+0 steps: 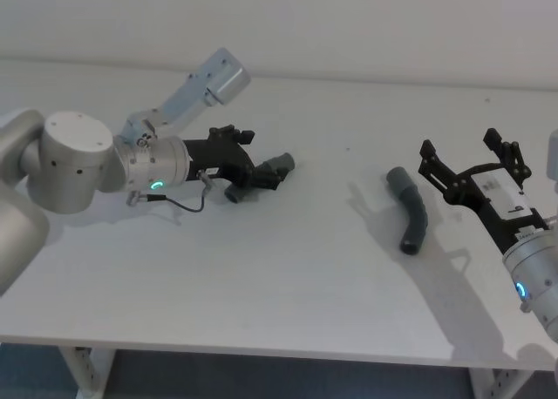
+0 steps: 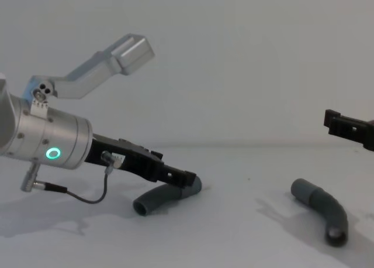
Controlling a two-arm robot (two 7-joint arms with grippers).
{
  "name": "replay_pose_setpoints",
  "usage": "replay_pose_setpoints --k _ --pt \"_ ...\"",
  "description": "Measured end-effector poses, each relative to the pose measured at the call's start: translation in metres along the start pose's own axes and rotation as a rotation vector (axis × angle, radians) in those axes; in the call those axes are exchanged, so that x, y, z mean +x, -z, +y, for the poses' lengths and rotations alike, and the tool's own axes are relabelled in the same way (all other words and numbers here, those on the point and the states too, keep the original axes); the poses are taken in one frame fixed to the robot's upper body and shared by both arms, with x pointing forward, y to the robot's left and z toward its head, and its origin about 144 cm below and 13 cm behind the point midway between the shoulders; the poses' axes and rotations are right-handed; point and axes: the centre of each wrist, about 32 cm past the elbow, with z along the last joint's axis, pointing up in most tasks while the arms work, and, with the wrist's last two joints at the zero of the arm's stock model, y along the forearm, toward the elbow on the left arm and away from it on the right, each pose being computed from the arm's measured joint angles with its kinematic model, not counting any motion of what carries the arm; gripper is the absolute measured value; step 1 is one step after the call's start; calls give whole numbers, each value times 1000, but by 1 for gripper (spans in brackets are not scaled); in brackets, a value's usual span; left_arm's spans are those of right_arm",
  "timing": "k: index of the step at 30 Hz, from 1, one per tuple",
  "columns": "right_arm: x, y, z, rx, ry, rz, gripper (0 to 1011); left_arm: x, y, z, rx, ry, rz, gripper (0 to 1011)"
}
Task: Use both hands to pick up one end of the pipe from the table, align the ends, and insert them.
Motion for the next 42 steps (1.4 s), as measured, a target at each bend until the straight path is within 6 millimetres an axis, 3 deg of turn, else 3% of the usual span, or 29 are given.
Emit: replay_pose_setpoints --k 37,42 --pt "0 0 0 0 0 0 1001 6 1 -30 70 17 26 1000" --pt "0 0 0 0 0 0 1001 6 1 -32 73 23 37 927"
